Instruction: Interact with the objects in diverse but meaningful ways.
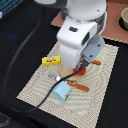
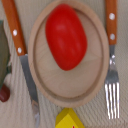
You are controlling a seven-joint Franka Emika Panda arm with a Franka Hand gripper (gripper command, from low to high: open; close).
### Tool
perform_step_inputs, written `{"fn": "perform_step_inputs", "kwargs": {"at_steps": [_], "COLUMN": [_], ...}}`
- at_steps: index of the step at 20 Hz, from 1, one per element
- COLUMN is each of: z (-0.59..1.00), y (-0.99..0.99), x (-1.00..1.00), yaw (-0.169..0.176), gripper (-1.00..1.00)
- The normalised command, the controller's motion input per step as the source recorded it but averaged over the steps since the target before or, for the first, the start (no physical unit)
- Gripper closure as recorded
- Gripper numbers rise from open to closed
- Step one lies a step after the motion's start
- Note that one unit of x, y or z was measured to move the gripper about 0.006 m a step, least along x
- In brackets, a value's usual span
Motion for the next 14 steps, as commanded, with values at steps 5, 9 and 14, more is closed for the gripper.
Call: {"fn": "perform_step_inputs", "kwargs": {"at_steps": [5,9,14], "z": [0.00,0.00,0.00], "y": [0.04,-0.09,-0.12], "x": [0.43,0.38,0.28], "yaw": [0.047,0.003,0.000], "gripper": [-1.00,-1.00,-1.00]}}
